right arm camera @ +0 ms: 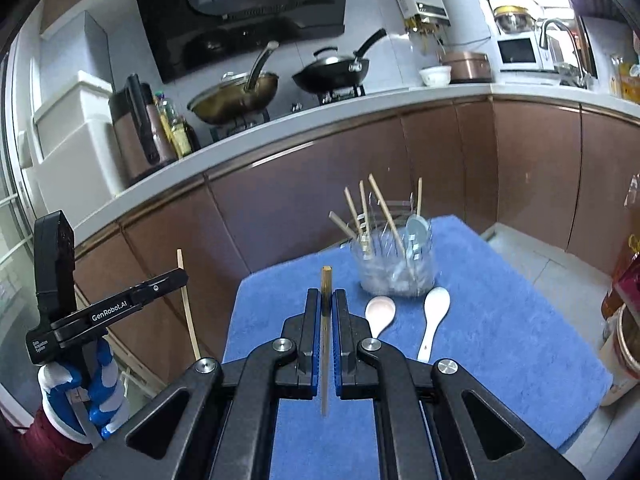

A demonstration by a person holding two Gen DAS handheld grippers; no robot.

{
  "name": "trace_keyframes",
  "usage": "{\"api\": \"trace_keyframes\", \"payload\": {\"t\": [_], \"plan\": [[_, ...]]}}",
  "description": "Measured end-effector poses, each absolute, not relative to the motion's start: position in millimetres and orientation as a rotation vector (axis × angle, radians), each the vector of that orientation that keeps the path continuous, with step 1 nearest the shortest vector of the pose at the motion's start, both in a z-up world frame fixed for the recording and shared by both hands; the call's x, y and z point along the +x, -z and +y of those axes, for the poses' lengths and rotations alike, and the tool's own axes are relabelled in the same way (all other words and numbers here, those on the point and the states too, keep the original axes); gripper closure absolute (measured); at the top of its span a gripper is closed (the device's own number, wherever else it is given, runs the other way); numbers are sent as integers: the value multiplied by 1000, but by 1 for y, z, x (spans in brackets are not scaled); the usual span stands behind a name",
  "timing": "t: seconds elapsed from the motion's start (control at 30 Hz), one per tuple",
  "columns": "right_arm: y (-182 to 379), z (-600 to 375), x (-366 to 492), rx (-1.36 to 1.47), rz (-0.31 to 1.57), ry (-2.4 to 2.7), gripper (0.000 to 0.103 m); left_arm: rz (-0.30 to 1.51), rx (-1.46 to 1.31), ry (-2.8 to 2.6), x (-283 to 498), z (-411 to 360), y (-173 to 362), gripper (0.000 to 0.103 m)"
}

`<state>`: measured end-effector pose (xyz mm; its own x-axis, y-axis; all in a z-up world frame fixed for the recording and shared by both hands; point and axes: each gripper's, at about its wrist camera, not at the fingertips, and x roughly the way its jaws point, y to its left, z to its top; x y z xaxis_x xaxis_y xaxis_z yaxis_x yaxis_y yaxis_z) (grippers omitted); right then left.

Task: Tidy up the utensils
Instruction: 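Lift both chopsticks upright and carry them over the clear holder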

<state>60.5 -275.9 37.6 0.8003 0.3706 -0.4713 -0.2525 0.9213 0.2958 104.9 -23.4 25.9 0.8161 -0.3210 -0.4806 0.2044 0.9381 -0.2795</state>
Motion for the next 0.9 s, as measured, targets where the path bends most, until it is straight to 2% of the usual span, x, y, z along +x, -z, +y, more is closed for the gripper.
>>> {"api": "trace_keyframes", "payload": {"t": [0.3,0.47,0.7,0.9], "plan": [[-75,-305,122,247,413,-326,98,381,-257,327,189,-71,-86,99],[-90,-317,171,218,330,-296,98,271,-255,281,249,-104,-99,99],[-74,-324,246,204,323,-291,98,239,-222,215,323,-141,-71,99],[-29,-315,285,177,368,-294,98,274,-227,173,361,-145,-27,98]]}}
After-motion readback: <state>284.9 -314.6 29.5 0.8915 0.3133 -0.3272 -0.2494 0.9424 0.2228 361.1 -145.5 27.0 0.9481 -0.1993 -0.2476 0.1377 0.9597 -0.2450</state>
